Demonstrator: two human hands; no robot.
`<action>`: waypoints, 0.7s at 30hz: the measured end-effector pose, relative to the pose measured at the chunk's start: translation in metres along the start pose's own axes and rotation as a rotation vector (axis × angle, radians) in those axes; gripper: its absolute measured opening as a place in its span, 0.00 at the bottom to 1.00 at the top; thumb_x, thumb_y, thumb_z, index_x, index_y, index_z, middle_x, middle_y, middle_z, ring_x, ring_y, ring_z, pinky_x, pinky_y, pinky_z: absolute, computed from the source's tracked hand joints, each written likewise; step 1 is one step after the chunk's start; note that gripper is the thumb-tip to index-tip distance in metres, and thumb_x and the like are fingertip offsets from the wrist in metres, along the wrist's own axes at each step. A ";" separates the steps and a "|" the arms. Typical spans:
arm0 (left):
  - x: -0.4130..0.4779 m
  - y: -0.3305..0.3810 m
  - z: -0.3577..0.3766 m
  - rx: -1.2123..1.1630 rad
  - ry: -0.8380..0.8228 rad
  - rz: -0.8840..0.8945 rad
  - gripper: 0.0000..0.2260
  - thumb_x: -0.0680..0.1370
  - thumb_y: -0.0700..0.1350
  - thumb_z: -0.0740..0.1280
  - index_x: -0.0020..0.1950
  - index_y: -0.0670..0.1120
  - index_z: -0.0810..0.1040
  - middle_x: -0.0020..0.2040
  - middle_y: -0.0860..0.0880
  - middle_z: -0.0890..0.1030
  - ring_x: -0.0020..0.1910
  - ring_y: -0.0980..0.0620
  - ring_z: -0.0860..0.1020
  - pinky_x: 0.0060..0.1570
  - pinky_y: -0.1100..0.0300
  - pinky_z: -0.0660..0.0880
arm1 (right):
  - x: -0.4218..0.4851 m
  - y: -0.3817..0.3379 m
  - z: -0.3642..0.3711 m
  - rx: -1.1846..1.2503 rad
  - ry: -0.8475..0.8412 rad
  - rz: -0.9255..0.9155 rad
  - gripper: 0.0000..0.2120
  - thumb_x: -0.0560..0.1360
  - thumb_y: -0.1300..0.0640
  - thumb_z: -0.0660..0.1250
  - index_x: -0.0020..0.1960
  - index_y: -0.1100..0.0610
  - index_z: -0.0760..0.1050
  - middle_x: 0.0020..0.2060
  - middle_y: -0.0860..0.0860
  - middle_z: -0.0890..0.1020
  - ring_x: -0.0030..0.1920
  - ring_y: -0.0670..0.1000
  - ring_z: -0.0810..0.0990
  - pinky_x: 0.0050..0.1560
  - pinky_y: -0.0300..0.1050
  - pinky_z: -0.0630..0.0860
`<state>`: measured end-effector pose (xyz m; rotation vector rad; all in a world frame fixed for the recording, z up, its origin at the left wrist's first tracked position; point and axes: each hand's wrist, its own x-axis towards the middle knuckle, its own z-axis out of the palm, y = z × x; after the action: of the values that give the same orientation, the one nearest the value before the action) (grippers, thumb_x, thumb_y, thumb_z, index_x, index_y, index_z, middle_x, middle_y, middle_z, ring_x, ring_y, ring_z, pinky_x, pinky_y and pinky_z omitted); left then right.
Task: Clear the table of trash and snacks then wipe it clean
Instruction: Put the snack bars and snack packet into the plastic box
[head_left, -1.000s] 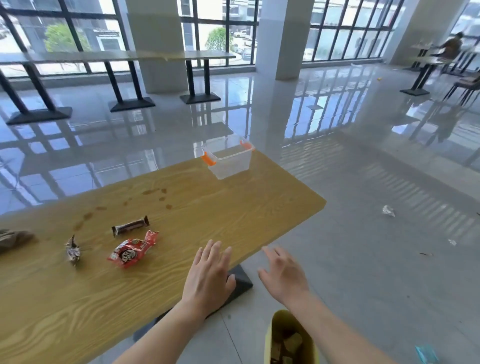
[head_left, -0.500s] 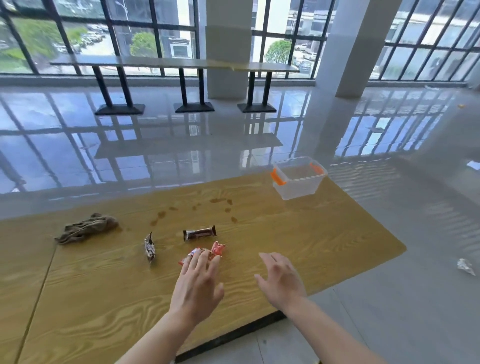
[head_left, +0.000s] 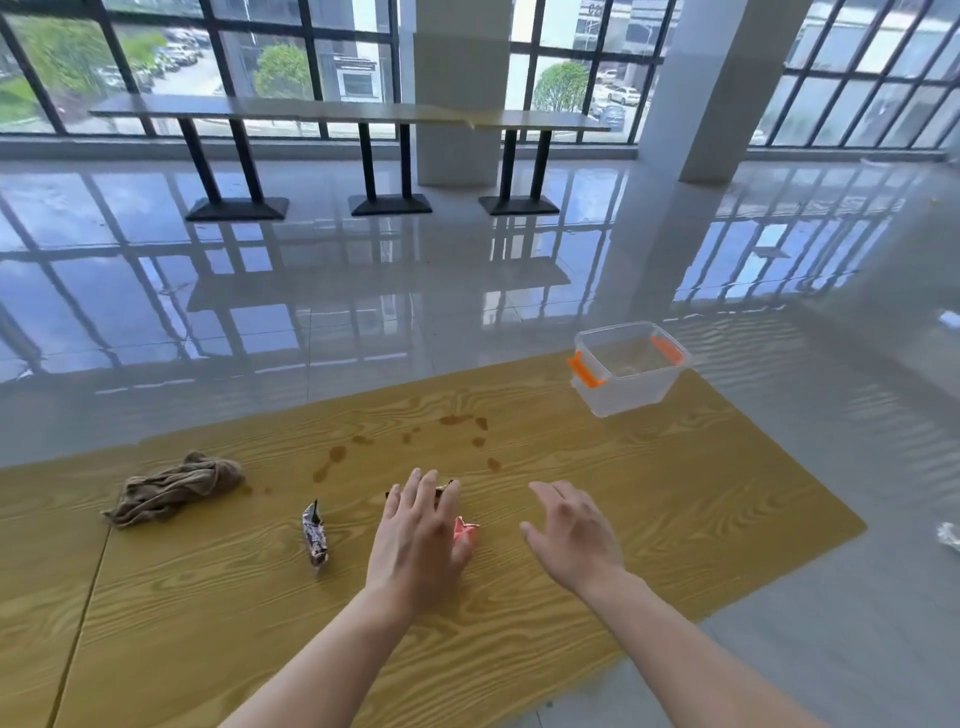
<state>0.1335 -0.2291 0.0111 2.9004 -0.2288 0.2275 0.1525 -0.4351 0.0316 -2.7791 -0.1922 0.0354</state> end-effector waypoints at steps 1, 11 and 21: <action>0.008 0.005 0.001 0.000 -0.005 0.009 0.27 0.74 0.55 0.68 0.71 0.46 0.70 0.71 0.40 0.71 0.74 0.40 0.65 0.71 0.43 0.62 | 0.005 0.005 -0.003 -0.001 0.006 0.009 0.25 0.78 0.47 0.65 0.73 0.53 0.67 0.67 0.52 0.74 0.65 0.54 0.72 0.61 0.48 0.73; 0.123 0.086 0.023 -0.062 -0.074 0.030 0.30 0.78 0.55 0.61 0.78 0.48 0.57 0.78 0.42 0.57 0.78 0.44 0.51 0.76 0.49 0.48 | 0.099 0.106 -0.055 0.015 0.074 0.103 0.26 0.77 0.48 0.67 0.72 0.54 0.68 0.66 0.54 0.75 0.66 0.57 0.72 0.64 0.52 0.72; 0.295 0.182 0.066 -0.217 -0.051 -0.148 0.26 0.76 0.55 0.63 0.72 0.48 0.66 0.69 0.44 0.70 0.69 0.44 0.67 0.67 0.53 0.64 | 0.265 0.255 -0.107 0.022 0.084 0.131 0.22 0.74 0.53 0.67 0.67 0.54 0.72 0.72 0.54 0.71 0.71 0.59 0.68 0.62 0.55 0.74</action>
<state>0.3995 -0.4603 0.0360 2.6937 -0.0436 0.0966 0.4529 -0.6725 0.0426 -2.7604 0.0115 -0.0461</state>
